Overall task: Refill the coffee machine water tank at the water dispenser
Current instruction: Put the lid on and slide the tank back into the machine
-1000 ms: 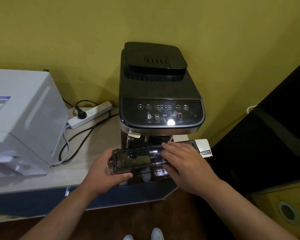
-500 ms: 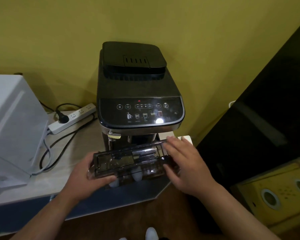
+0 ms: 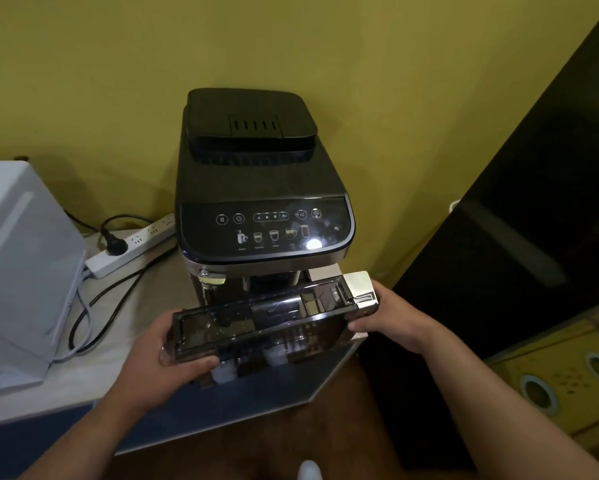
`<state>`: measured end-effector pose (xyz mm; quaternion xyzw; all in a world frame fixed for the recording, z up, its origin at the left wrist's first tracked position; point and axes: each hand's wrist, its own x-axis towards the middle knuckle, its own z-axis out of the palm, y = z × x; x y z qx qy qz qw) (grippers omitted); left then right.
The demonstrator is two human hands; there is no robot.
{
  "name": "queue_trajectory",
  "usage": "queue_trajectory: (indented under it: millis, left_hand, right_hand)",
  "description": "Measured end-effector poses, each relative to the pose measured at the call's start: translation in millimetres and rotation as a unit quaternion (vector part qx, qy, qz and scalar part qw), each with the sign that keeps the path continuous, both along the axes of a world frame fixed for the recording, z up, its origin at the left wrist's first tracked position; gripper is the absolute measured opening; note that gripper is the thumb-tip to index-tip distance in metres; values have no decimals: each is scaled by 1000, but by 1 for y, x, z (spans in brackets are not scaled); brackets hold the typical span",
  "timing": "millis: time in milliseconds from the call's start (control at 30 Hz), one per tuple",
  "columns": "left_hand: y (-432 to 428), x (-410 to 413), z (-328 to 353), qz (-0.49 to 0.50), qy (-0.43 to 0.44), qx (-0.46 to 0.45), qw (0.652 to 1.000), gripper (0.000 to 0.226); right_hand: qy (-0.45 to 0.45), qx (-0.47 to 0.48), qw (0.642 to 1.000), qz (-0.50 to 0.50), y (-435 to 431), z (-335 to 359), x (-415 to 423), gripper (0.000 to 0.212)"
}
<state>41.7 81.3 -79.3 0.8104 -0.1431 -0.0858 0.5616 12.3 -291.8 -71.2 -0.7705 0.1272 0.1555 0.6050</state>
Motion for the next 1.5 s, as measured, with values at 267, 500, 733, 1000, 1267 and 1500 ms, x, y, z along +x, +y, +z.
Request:
queue_trajectory:
  millis: [267, 500, 733, 1000, 1267, 1500]
  left_hand:
    - [-4, -9, 6, 1, 36, -53, 998, 68]
    - [-40, -31, 14, -26, 92, -115, 989, 69]
    - [-101, -52, 9, 46, 123, -69, 989, 74]
    - [-167, -71, 0, 31, 138, -26, 990, 48]
    - [-206, -47, 12, 43, 202, -154, 966, 38]
    - [-224, -24, 17, 98, 190, -126, 969, 18]
  right_hand:
    - [-10, 66, 998, 6, -6, 13, -32, 84]
    - [-52, 40, 997, -48, -27, 17, -88, 77]
    - [-108, -41, 984, -137, -57, 8, -150, 75]
    - [-133, -70, 962, -229, -74, -10, -198, 77]
    - [-134, -47, 937, -320, -44, -40, -203, 84]
    - [-169, -1, 923, -345, -18, -45, -195, 82]
